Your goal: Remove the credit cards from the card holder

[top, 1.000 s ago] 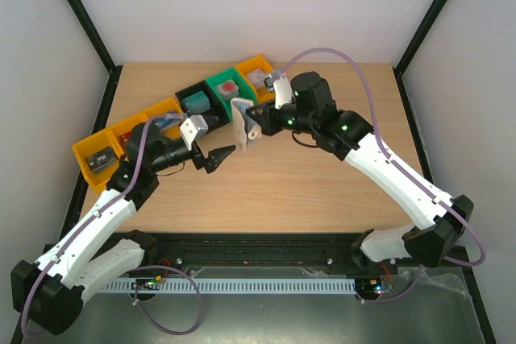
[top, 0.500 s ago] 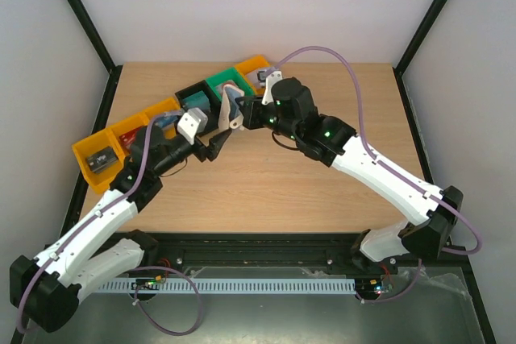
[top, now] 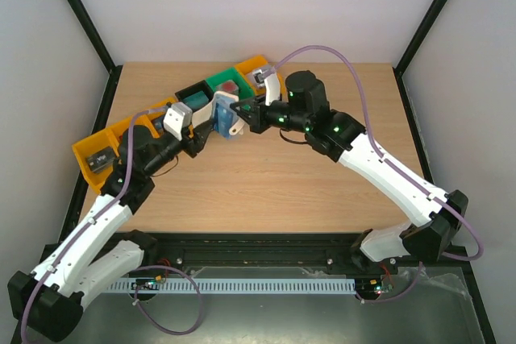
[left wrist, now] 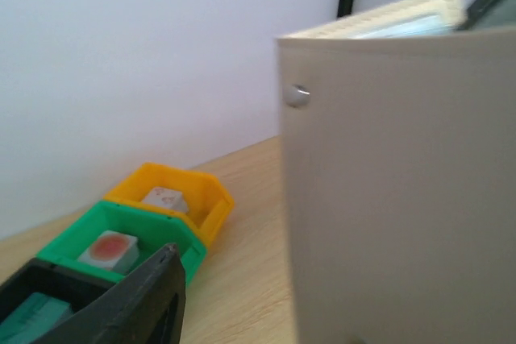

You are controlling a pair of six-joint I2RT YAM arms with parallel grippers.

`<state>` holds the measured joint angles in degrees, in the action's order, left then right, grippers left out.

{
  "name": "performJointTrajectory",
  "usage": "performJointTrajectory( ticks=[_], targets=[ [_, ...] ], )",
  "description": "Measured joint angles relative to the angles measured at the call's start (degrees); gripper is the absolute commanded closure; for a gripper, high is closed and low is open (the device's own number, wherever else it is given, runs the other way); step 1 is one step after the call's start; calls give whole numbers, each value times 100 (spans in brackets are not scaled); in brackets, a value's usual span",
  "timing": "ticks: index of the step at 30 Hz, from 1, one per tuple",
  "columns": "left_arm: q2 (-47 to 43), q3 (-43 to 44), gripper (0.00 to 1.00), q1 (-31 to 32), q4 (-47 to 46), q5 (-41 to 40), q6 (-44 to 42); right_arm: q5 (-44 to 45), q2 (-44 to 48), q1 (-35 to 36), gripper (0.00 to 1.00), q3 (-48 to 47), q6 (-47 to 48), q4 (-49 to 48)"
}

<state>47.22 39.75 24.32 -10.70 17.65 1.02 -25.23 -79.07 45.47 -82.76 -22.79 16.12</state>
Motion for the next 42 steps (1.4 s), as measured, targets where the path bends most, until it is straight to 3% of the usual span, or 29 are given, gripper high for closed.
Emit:
performJointTrajectory(
  ticks=[2,7,9,10,13,18,22,28,35,42],
  targets=[
    [0,20,57,-85,22,-79,120,-413,0,-72,98,0,98,31],
    [-61,50,96,-153,120,214,308,-1169,0,-258,98,28,267,9],
    [-114,55,98,-153,184,544,286,-1344,0,-297,96,81,304,-39],
    [-144,55,98,-160,245,664,330,-1419,2,-334,89,118,317,-59],
    [-181,55,98,-190,350,887,470,-1613,66,-518,49,302,330,-146],
    [-157,197,98,-190,695,612,459,-1644,251,-752,1,739,431,-157],
    [-109,426,98,-214,1025,251,339,-1751,490,-831,1,1209,675,-306],
    [-37,466,98,-249,1132,501,710,-1886,826,-828,1,2041,680,-949],
    [214,334,98,-249,1314,595,1237,-2004,769,-828,1,2133,671,-1161],
    [212,289,98,-254,1132,1207,1432,-2149,509,-828,1,2133,518,-1585]
  ],
)
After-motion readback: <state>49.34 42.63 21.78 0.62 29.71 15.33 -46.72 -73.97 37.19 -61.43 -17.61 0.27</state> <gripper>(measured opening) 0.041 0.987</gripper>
